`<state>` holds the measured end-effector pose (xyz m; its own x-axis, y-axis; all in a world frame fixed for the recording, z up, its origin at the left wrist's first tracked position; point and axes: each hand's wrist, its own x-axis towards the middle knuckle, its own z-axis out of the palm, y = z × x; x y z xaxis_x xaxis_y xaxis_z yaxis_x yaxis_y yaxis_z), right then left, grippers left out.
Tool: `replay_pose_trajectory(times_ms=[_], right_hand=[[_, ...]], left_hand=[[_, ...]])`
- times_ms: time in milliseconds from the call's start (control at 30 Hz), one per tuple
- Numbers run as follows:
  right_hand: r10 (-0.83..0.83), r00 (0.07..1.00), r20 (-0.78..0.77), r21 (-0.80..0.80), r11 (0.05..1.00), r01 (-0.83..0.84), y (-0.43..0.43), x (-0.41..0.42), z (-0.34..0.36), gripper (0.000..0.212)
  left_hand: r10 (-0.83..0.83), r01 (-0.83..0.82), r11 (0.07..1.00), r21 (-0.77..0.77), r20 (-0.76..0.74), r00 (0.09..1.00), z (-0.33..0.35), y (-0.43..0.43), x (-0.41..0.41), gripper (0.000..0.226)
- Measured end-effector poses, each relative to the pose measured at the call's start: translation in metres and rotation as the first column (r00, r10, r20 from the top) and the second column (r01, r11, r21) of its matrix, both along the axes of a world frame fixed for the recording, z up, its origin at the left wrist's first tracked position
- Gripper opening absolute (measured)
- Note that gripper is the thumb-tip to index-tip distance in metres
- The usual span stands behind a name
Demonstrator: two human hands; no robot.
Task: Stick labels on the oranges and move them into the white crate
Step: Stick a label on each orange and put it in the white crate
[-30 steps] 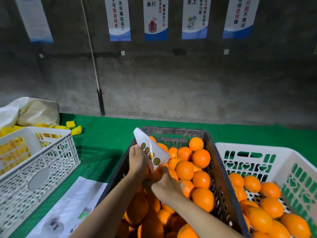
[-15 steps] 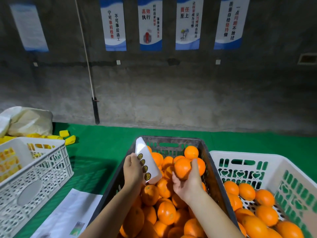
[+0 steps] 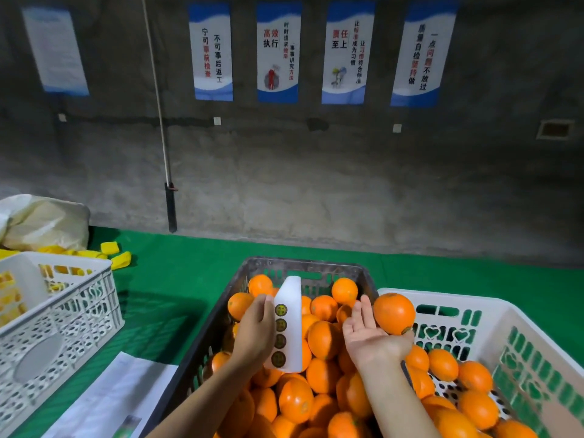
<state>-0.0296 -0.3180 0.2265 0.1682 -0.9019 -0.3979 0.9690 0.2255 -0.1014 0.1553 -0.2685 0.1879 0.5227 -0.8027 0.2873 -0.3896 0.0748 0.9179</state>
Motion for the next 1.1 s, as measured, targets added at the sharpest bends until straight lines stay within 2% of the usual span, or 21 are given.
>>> replay_pose_trajectory(times_ms=[167, 267, 333, 367, 400, 433, 467, 500, 533, 567, 600, 633, 700, 833, 900, 967, 1100], right_hand=[[-0.001, 1.000, -0.001, -0.045, 0.999, 0.001, -0.006, -0.002, -0.005, 0.086], [0.019, 0.997, -0.073, -0.049, 0.999, -0.023, -0.007, -0.004, -0.006, 0.079], [0.068, 0.975, -0.213, -0.039, 0.996, -0.078, -0.006, 0.000, -0.009, 0.070], [0.100, 0.928, -0.360, -0.033, 0.992, -0.120, -0.003, 0.006, -0.011, 0.063], [0.120, 0.830, -0.544, -0.029, 0.986, -0.162, 0.001, 0.013, -0.012, 0.053], [0.095, 0.676, -0.731, -0.042, 0.982, -0.184, 0.006, 0.021, -0.012, 0.044], [-0.011, 0.460, -0.888, -0.116, 0.973, -0.201, 0.012, 0.028, -0.014, 0.036], [-0.182, 0.208, -0.961, -0.233, 0.937, -0.259, 0.017, 0.035, -0.020, 0.030], [-0.362, -0.017, -0.932, -0.331, 0.871, -0.363, 0.020, 0.039, -0.028, 0.027], [-0.512, -0.175, -0.841, -0.384, 0.793, -0.473, 0.021, 0.042, -0.035, 0.030], [-0.606, -0.257, -0.753, -0.388, 0.724, -0.570, 0.021, 0.043, -0.040, 0.035], [-0.660, -0.298, -0.689, -0.363, 0.671, -0.646, 0.021, 0.044, -0.042, 0.036], [-0.715, -0.328, -0.618, -0.310, 0.605, -0.733, 0.022, 0.046, -0.044, 0.037], [-0.754, -0.351, -0.555, -0.271, 0.563, -0.780, 0.023, 0.045, -0.043, 0.048], [-0.747, -0.336, -0.574, -0.270, 0.560, -0.783, 0.022, 0.046, -0.043, 0.052], [-0.714, -0.320, -0.623, -0.249, 0.569, -0.784, 0.020, 0.048, -0.045, 0.047], [-0.708, -0.312, -0.633, -0.210, 0.545, -0.811, 0.014, 0.049, -0.047, 0.024]], left_hand=[[-0.019, 0.018, 1.000, 0.024, 0.035, 0.999, 0.001, 0.003, 0.000, 0.037], [-0.007, 0.007, 1.000, 0.024, 0.016, 1.000, 0.003, 0.004, -0.001, 0.036], [-0.007, 0.006, 1.000, 0.028, 0.015, 1.000, 0.003, 0.005, -0.001, 0.035], [-0.014, 0.014, 0.999, 0.037, 0.023, 1.000, 0.003, 0.006, -0.001, 0.036], [-0.022, 0.020, 0.999, 0.047, 0.039, 0.999, 0.003, 0.006, -0.001, 0.038], [-0.029, 0.026, 0.998, 0.055, 0.061, 0.998, 0.004, 0.006, -0.001, 0.041], [-0.038, 0.033, 0.998, 0.061, 0.086, 0.996, 0.004, 0.006, 0.000, 0.044], [-0.049, 0.042, 0.997, 0.064, 0.108, 0.993, 0.003, 0.006, 0.000, 0.048], [-0.062, 0.055, 0.997, 0.060, 0.122, 0.991, 0.003, 0.007, 0.000, 0.050], [-0.081, 0.075, 0.996, 0.054, 0.122, 0.989, 0.003, 0.007, 0.000, 0.052], [-0.110, 0.105, 0.993, 0.049, 0.112, 0.988, 0.003, 0.008, 0.000, 0.052], [-0.142, 0.138, 0.989, 0.048, 0.101, 0.985, 0.003, 0.008, 0.000, 0.050], [-0.197, 0.194, 0.980, 0.042, 0.095, 0.976, 0.005, 0.008, 0.000, 0.042], [-0.252, 0.251, 0.967, 0.041, 0.004, 0.968, 0.010, 0.006, 0.005, 0.042], [-0.259, 0.261, 0.965, 0.031, -0.047, 0.965, 0.011, 0.005, 0.009, 0.045], [-0.255, 0.257, 0.966, 0.020, -0.050, 0.966, 0.010, 0.004, 0.012, 0.047], [-0.212, 0.212, 0.977, 0.000, 0.003, 0.977, 0.004, 0.003, 0.016, 0.050]])
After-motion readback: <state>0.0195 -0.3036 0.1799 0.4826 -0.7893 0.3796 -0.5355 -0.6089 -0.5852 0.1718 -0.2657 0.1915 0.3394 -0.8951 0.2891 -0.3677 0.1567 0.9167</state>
